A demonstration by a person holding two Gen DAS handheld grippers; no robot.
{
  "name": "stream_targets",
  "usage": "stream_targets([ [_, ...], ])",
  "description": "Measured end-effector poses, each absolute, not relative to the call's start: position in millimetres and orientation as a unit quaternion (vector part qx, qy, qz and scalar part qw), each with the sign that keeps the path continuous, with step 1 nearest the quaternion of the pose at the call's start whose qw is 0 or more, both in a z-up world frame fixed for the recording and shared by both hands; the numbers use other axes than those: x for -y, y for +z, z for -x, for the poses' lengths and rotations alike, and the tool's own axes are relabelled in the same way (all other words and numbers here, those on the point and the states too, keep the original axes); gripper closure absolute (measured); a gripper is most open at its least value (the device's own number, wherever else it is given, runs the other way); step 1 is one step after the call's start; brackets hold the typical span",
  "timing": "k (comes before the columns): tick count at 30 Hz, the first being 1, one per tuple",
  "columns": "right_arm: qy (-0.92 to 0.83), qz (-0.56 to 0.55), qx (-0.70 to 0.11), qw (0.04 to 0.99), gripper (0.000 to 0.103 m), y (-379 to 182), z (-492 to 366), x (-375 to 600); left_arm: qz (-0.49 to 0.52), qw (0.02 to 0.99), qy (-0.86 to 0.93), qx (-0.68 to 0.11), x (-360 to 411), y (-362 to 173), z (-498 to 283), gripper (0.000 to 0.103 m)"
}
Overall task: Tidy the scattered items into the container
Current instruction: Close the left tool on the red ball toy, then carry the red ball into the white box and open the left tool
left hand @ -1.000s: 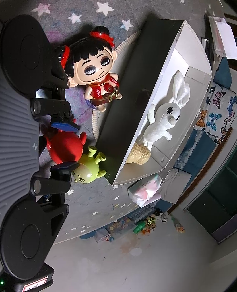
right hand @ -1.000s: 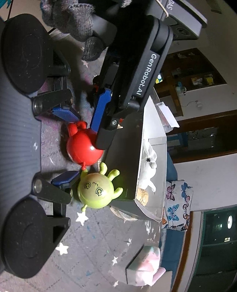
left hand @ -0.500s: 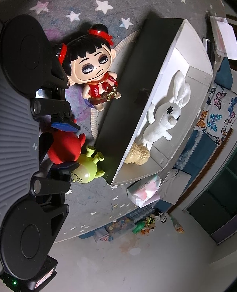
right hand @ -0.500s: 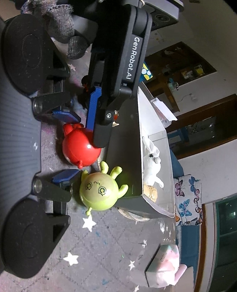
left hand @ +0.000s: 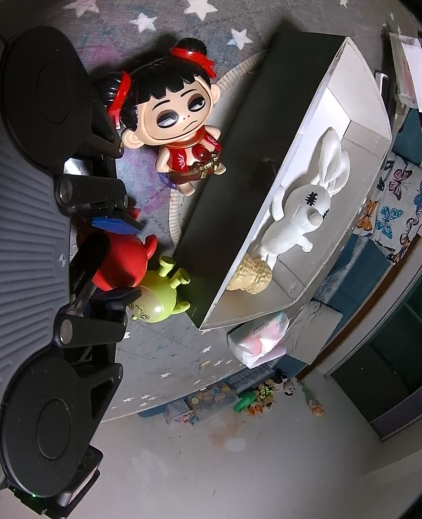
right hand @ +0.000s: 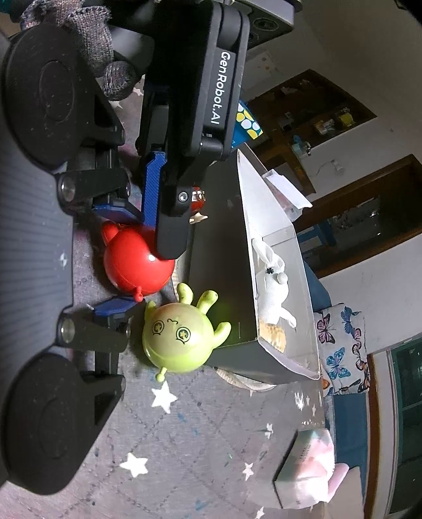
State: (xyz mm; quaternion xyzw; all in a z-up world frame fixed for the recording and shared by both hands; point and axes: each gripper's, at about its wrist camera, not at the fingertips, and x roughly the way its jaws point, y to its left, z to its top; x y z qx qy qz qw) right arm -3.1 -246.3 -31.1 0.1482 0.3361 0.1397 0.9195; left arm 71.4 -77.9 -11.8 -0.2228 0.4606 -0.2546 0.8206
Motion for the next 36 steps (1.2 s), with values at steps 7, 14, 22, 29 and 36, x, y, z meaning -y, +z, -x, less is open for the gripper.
stream_targets([
  [7, 0.142, -0.128, -0.334, 0.923, 0.055, -29, 9, 240, 0.219, 0.82, -0.26, -0.461, 75, -10, -67, 0.065],
  [14, 0.147, -0.109, -0.324, 0.928, 0.055, -16, 16, 236, 0.219, 0.824, -0.263, -0.45, 72, 3, -59, 0.065],
  [22, 0.152, -0.077, -0.286, 0.943, 0.055, 19, 8, 242, 0.218, 0.84, -0.281, -0.41, 75, 38, -67, 0.065],
  [29, 0.154, -0.033, -0.261, 0.953, 0.055, 47, -28, 244, 0.23, 0.851, -0.28, -0.381, 78, 61, -100, 0.065],
  [36, 0.153, 0.003, -0.266, 0.952, 0.055, 52, -77, 242, 0.247, 0.851, -0.269, -0.377, 78, 56, -148, 0.065],
])
